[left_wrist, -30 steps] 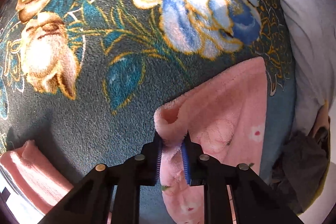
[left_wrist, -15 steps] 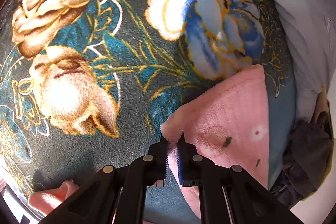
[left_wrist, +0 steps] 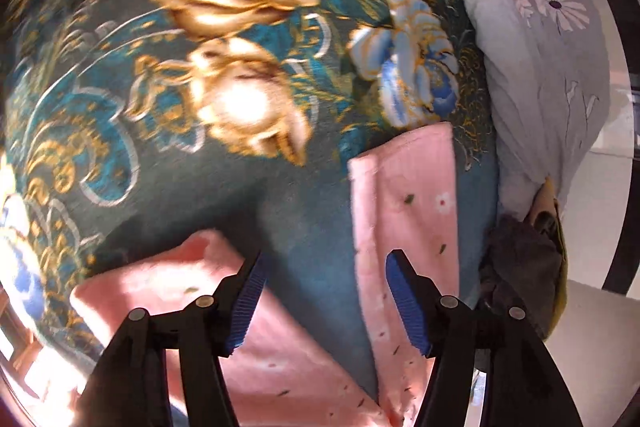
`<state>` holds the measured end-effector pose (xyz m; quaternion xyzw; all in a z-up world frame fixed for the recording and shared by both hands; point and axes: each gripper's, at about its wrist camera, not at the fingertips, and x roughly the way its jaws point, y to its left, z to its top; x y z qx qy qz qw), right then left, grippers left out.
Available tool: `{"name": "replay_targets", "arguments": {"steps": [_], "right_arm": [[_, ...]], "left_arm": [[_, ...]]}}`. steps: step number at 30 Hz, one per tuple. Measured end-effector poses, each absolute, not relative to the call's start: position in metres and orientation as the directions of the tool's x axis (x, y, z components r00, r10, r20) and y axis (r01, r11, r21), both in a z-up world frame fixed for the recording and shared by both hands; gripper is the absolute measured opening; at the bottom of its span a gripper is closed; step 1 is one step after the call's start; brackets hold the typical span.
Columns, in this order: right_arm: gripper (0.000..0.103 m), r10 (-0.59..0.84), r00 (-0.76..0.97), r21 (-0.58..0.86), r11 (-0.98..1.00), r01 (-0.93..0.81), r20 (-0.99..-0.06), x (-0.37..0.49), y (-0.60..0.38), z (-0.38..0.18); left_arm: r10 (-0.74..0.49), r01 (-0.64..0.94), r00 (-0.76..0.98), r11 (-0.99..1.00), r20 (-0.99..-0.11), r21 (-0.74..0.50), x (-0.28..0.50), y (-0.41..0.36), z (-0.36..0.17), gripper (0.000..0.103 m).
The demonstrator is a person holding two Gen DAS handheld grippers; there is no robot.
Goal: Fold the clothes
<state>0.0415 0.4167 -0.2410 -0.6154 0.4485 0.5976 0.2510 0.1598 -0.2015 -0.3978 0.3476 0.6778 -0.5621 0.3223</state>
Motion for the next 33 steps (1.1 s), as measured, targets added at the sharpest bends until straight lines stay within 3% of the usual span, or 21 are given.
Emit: {"name": "replay_targets", "arguments": {"steps": [8,18,21,22,24,25,33], "right_arm": [[0.047,-0.294,-0.075,0.159,-0.273,-0.949,-0.953,0.151,0.428,-0.277],[0.047,-0.268,-0.067,0.139,-0.262,-0.955,-0.961,0.209,0.428,-0.275],[0.047,-0.264,-0.087,0.154,-0.244,-0.958,-0.960,0.220,0.427,-0.278],[0.048,-0.266,-0.097,0.162,-0.237,-0.958,-0.959,0.223,0.427,-0.280],[0.054,-0.267,-0.115,0.178,-0.226,-0.958,-0.957,0.226,0.428,-0.288],[0.059,-0.265,-0.123,0.185,-0.223,-0.957,-0.956,0.227,0.429,-0.292],[0.059,-0.161,-0.105,0.130,-0.155,-0.979,-0.981,0.236,0.473,-0.329]], "left_arm": [[0.175,0.879,-0.446,0.273,-0.878,-0.392,0.259,-0.152,-0.449,0.066],[0.193,0.933,-0.351,0.159,-0.916,-0.323,0.245,-0.131,-0.486,0.064],[0.191,0.945,-0.321,0.124,-0.928,-0.302,0.240,-0.131,-0.485,0.046],[0.190,0.949,-0.310,0.114,-0.931,-0.293,0.238,-0.132,-0.484,0.035],[0.191,0.956,-0.291,0.088,-0.937,-0.279,0.234,-0.134,-0.482,0.021],[0.195,0.959,-0.284,0.075,-0.939,-0.275,0.232,-0.135,-0.481,0.018],[0.194,0.975,-0.196,-0.061,-0.961,-0.212,0.210,-0.133,-0.468,0.013]]}}
